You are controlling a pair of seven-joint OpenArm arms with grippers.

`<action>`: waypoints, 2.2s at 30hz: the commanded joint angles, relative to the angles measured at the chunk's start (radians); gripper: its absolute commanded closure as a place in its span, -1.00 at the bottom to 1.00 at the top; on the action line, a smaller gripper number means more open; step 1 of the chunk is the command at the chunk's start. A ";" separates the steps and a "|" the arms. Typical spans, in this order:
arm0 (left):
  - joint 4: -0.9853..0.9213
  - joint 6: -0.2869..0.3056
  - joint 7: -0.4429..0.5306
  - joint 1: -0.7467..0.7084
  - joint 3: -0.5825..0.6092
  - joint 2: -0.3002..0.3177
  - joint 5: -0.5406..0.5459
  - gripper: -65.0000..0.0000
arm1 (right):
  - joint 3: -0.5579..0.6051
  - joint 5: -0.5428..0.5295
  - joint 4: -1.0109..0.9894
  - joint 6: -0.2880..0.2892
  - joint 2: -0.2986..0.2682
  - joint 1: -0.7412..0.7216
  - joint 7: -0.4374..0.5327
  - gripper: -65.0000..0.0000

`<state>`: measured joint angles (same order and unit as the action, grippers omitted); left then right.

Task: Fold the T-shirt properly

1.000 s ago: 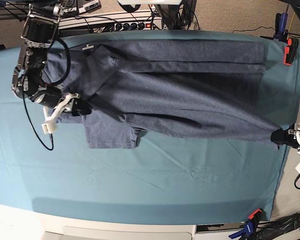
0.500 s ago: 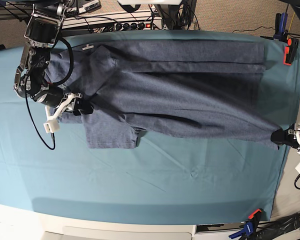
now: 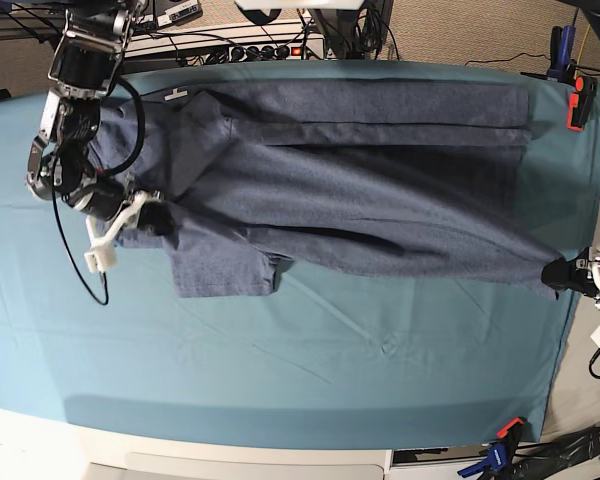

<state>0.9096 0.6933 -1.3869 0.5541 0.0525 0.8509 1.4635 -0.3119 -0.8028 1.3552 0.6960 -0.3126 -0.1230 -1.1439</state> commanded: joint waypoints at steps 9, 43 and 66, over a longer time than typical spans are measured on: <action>0.011 0.005 0.021 0.027 -0.007 0.027 0.020 1.00 | -0.005 0.179 0.018 0.002 -0.017 -0.208 0.129 1.00; 0.011 0.005 0.378 0.036 -0.007 -0.115 -0.153 1.00 | -0.004 0.348 -0.177 0.002 -0.081 -0.304 0.320 1.00; 0.011 0.005 0.231 -0.003 -0.007 -0.129 -0.064 1.00 | -0.004 0.170 -0.177 0.002 -0.150 -0.238 0.193 1.00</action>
<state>0.9092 0.6930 -1.1698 0.5236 0.0525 0.6987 1.3746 -0.3115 -0.6071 1.1622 0.6975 -0.4427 -0.3340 -0.9718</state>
